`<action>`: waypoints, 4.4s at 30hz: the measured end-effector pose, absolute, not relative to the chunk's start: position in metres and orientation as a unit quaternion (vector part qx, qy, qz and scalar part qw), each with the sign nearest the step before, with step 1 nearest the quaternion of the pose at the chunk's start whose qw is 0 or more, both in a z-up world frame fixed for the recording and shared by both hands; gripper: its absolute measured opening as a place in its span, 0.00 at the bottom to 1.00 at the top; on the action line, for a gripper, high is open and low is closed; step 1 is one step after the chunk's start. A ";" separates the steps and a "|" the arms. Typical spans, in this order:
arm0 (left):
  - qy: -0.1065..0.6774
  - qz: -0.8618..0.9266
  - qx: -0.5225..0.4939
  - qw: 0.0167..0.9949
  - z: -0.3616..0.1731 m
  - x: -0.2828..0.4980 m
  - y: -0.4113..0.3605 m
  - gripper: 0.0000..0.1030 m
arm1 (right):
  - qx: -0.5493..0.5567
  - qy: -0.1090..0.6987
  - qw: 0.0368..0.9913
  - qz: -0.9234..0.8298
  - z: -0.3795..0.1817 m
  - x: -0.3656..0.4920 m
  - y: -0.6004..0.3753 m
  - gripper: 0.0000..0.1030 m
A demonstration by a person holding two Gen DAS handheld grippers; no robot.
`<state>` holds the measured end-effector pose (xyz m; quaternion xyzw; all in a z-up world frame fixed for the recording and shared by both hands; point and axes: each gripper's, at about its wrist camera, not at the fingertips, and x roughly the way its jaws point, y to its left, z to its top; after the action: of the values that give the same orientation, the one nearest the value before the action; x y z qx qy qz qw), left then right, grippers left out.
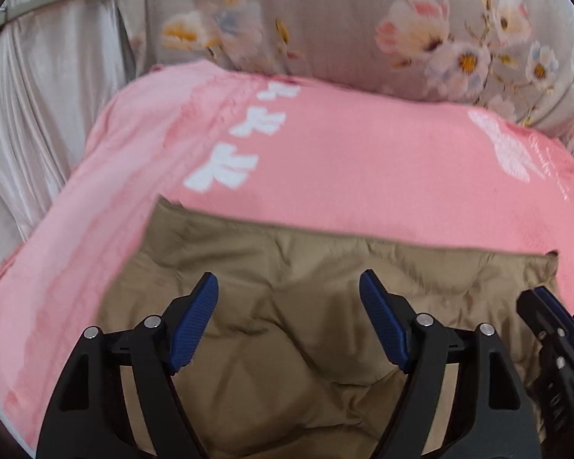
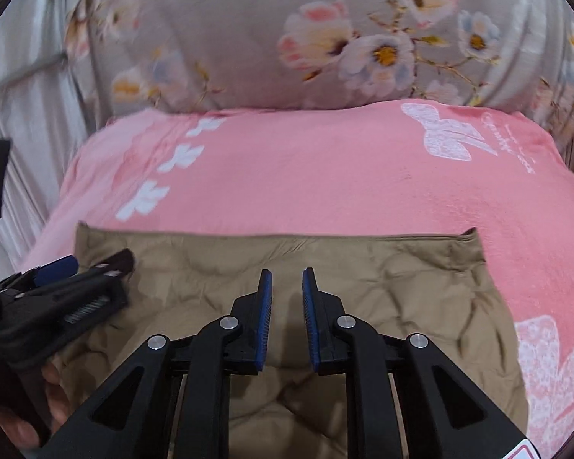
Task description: Fold large clothes
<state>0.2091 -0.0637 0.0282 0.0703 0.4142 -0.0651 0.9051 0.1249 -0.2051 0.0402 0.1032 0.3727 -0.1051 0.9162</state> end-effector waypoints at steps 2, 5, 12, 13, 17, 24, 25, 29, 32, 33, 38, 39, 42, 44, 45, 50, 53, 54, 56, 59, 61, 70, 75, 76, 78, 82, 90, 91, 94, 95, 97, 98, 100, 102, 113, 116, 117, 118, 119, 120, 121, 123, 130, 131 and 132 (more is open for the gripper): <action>0.419 -0.057 0.076 0.903 0.011 0.208 -0.068 0.70 | 0.094 0.382 0.913 -0.107 0.026 0.131 -0.200 0.14; 0.417 -0.057 0.074 0.904 -0.002 0.209 -0.070 0.70 | 0.096 0.385 0.911 -0.110 0.015 0.127 -0.203 0.14; 0.398 -0.040 0.095 0.911 -0.014 0.193 -0.073 0.73 | 0.057 0.383 0.913 -0.126 -0.003 0.125 -0.187 0.15; 0.396 -0.038 0.098 0.912 -0.015 0.192 -0.074 0.73 | 0.052 0.384 0.913 -0.128 -0.004 0.124 -0.185 0.16; 0.390 -0.034 0.103 0.914 -0.020 0.191 -0.076 0.74 | 0.047 0.386 0.912 -0.130 -0.008 0.125 -0.183 0.16; 0.384 -0.030 0.108 0.916 -0.024 0.189 -0.077 0.75 | 0.049 0.386 0.912 -0.129 -0.010 0.126 -0.183 0.16; 0.384 -0.030 0.108 0.916 -0.024 0.189 -0.077 0.75 | 0.049 0.386 0.912 -0.129 -0.009 0.126 -0.183 0.16; 0.382 -0.028 0.110 0.917 -0.025 0.189 -0.076 0.75 | 0.049 0.387 0.912 -0.129 -0.010 0.126 -0.183 0.16; 0.381 -0.027 0.112 0.918 -0.025 0.189 -0.075 0.75 | 0.049 0.387 0.912 -0.129 -0.010 0.126 -0.182 0.16; 0.380 -0.026 0.112 0.918 -0.025 0.189 -0.075 0.75 | 0.049 0.387 0.912 -0.129 -0.010 0.127 -0.183 0.16; 0.378 -0.019 0.116 0.918 -0.026 0.188 -0.077 0.75 | 0.046 0.388 0.910 -0.137 -0.010 0.127 -0.182 0.16; 0.378 -0.019 0.116 0.918 -0.026 0.188 -0.077 0.75 | 0.046 0.388 0.910 -0.136 -0.010 0.127 -0.182 0.16; 0.376 -0.015 0.118 0.919 -0.026 0.188 -0.078 0.76 | 0.046 0.388 0.910 -0.136 -0.010 0.127 -0.183 0.16; 0.375 -0.013 0.120 0.919 -0.027 0.187 -0.078 0.76 | 0.046 0.389 0.910 -0.136 -0.010 0.127 -0.183 0.16; 0.374 -0.012 0.120 0.919 -0.027 0.187 -0.079 0.76 | 0.045 0.388 0.910 -0.140 -0.011 0.127 -0.183 0.16; 0.373 -0.007 0.123 0.920 -0.028 0.187 -0.080 0.78 | 0.045 0.388 0.910 -0.138 -0.011 0.128 -0.183 0.16; 0.376 -0.011 0.116 0.919 -0.027 0.188 -0.077 0.79 | 0.049 0.389 0.910 -0.135 -0.012 0.126 -0.186 0.16; 0.378 -0.015 0.112 0.919 -0.027 0.189 -0.076 0.79 | 0.051 0.389 0.910 -0.134 -0.013 0.125 -0.188 0.16; 0.390 -0.034 0.089 0.916 -0.022 0.191 -0.067 0.81 | 0.058 0.390 0.910 -0.128 -0.013 0.124 -0.193 0.16; 0.417 -0.064 0.029 0.906 -0.008 0.183 -0.038 0.81 | 0.060 0.400 0.907 -0.115 -0.011 0.127 -0.198 0.16; 0.426 -0.076 -0.012 0.902 0.005 0.172 -0.013 0.81 | 0.045 0.414 0.902 -0.114 0.001 0.123 -0.194 0.20; 0.440 -0.016 -0.115 0.891 0.025 0.116 0.147 0.91 | 0.085 0.396 0.914 -0.025 0.027 0.086 -0.144 0.28; 0.481 -0.028 -0.190 0.855 -0.012 0.108 0.174 0.91 | 0.060 0.403 0.912 -0.041 0.003 0.085 -0.129 0.29; 0.489 -0.041 -0.204 0.847 -0.018 0.109 0.172 0.91 | 0.060 0.404 0.912 -0.038 0.001 0.086 -0.130 0.29; 0.499 -0.066 -0.218 0.836 -0.027 0.108 0.163 0.91 | 0.065 0.405 0.912 -0.030 -0.003 0.086 -0.133 0.29; 0.489 -0.070 -0.177 0.852 -0.034 0.114 0.135 0.96 | 0.070 0.398 0.914 -0.023 -0.009 0.085 -0.135 0.29; 0.462 -0.082 -0.157 0.869 -0.003 0.117 0.108 0.36 | 0.081 0.399 0.913 -0.025 -0.006 0.080 -0.136 0.27; 0.455 -0.091 -0.151 0.873 0.008 0.115 0.107 0.29 | 0.094 0.404 0.910 -0.027 0.001 0.074 -0.140 0.26; 0.438 -0.119 -0.147 0.879 0.036 0.110 0.106 0.23 | 0.135 0.409 0.902 -0.009 0.017 0.048 -0.150 0.19; 0.429 -0.125 -0.143 0.883 0.045 0.108 0.105 0.22 | 0.140 0.414 0.899 -0.005 0.020 0.037 -0.153 0.16; 0.407 -0.132 -0.119 0.896 0.064 0.101 0.095 0.21 | 0.147 0.424 0.893 0.000 0.021 0.020 -0.158 0.07; 0.398 -0.135 -0.107 0.901 0.072 0.097 0.090 0.20 | 0.149 0.432 0.889 0.001 0.020 0.012 -0.159 0.04; 0.385 -0.137 -0.091 0.908 0.086 0.093 0.082 0.18 | 0.148 0.443 0.884 0.001 0.018 0.002 -0.159 0.01; 0.370 -0.145 -0.075 0.915 0.101 0.088 0.074 0.18 | 0.150 0.452 0.879 0.001 0.018 -0.004 -0.156 0.01; 0.326 -0.231 -0.003 0.917 0.154 0.060 -0.012 0.15 | 0.251 0.466 0.846 0.059 -0.019 0.021 -0.164 0.02; 0.321 -0.262 0.018 0.910 0.158 0.054 -0.048 0.15 | 0.302 0.472 0.826 0.059 -0.017 0.009 -0.180 0.02; 0.320 -0.268 0.025 0.908 0.159 0.053 -0.058 0.15 | 0.303 0.470 0.827 0.057 -0.012 0.002 -0.183 0.02; 0.323 -0.275 0.033 0.905 0.159 0.052 -0.070 0.15 | 0.291 0.470 0.832 0.051 -0.005 -0.007 -0.184 0.02; 0.326 -0.281 0.037 0.902 0.158 0.050 -0.078 0.15 | 0.278 0.474 0.834 0.045 0.001 -0.016 -0.185 0.02; 0.329 -0.287 0.041 0.899 0.157 0.050 -0.088 0.15 | 0.272 0.478 0.834 0.044 0.004 -0.022 -0.184 0.02; 0.334 -0.293 0.044 0.895 0.156 0.050 -0.096 0.15 | 0.272 0.486 0.829 0.046 0.004 -0.028 -0.183 0.02; 0.343 -0.302 0.047 0.888 0.151 0.048 -0.110 0.15 | 0.285 0.502 0.815 0.054 -0.006 -0.030 -0.182 0.02; 0.386 -0.315 0.083 0.863 0.122 0.040 -0.155 0.16 | 0.341 0.497 0.794 0.070 -0.030 -0.037 -0.191 0.01; 0.391 -0.315 0.088 0.860 0.117 0.039 -0.160 0.16 | 0.348 0.492 0.796 0.064 -0.025 -0.045 -0.199 0.01; 0.396 -0.314 0.093 0.858 0.112 0.037 -0.166 0.16 | 0.346 0.486 0.801 0.055 -0.019 -0.050 -0.207 0.01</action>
<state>0.0374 -0.1661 0.1115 0.0935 0.3964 -0.3144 0.8575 -0.0500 -0.2070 -0.0194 0.3457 0.4862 0.0551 0.8007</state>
